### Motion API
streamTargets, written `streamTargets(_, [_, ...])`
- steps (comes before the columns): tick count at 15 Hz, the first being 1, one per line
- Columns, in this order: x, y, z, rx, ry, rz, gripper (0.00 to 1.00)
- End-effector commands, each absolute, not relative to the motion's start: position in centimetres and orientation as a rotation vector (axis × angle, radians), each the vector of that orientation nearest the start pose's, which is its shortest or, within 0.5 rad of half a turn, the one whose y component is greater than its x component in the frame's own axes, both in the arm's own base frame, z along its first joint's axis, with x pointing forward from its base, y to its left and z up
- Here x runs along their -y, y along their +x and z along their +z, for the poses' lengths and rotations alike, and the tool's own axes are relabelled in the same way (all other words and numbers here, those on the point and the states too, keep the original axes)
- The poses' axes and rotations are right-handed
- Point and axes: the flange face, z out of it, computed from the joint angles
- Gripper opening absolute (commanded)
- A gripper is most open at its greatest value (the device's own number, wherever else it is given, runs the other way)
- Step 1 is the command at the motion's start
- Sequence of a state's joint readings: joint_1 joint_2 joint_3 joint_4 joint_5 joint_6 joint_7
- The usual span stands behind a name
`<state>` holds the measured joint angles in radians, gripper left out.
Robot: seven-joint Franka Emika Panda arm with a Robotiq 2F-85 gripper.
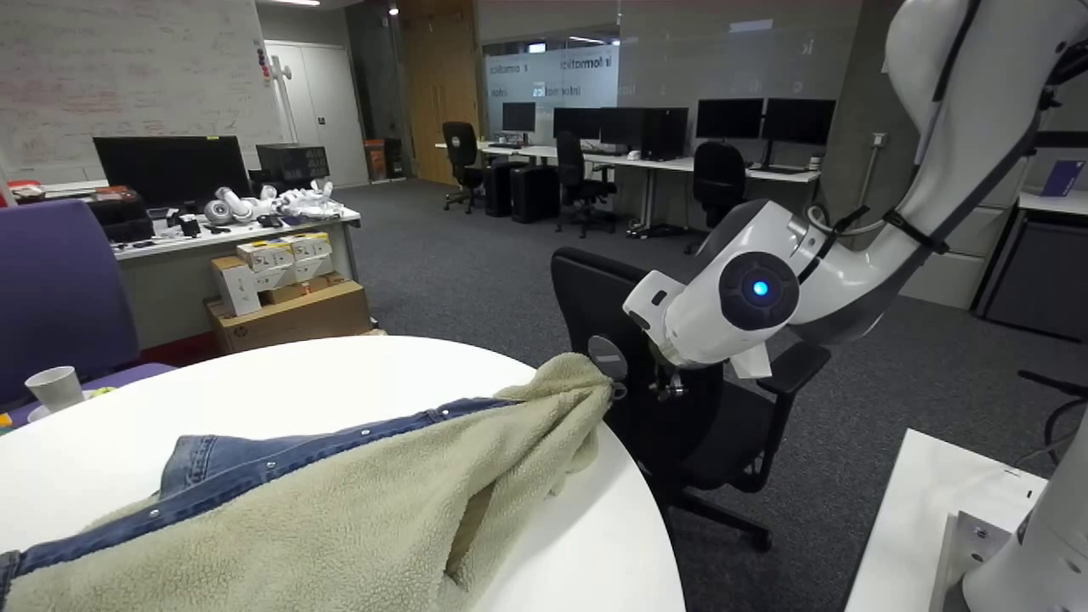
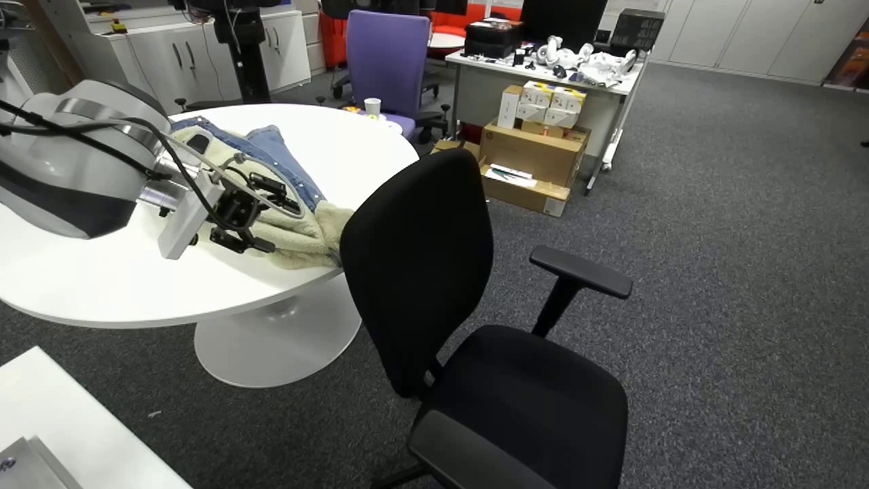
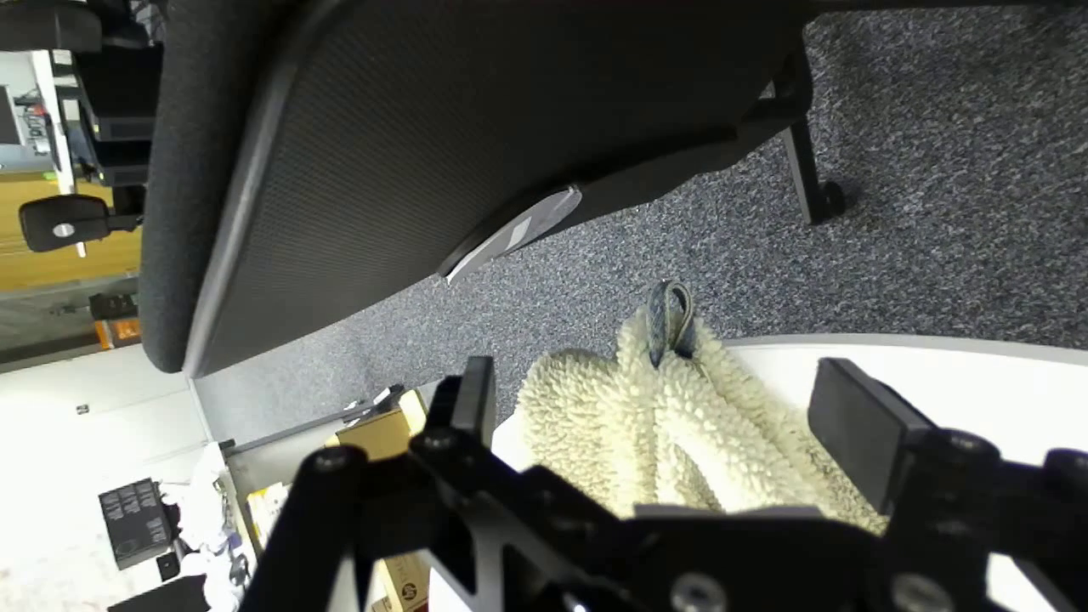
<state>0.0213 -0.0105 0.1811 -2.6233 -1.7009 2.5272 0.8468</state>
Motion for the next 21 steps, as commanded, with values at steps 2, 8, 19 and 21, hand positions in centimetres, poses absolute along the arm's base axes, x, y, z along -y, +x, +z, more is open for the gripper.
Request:
streamTargets(2, [-9.2, 41.8, 21.5, -0.96, 2.034, 0.51, 1.0])
streamTargets(8, [-8.3, 45.0, 17.4, -0.759, 2.028, 0.625, 1.0])
streamTargets(19, [-8.1, 48.6, 13.5, -0.649, 2.036, 0.641, 1.0])
streamTargets(21, [-7.9, 49.2, 13.7, -0.637, 2.031, 0.648, 1.0])
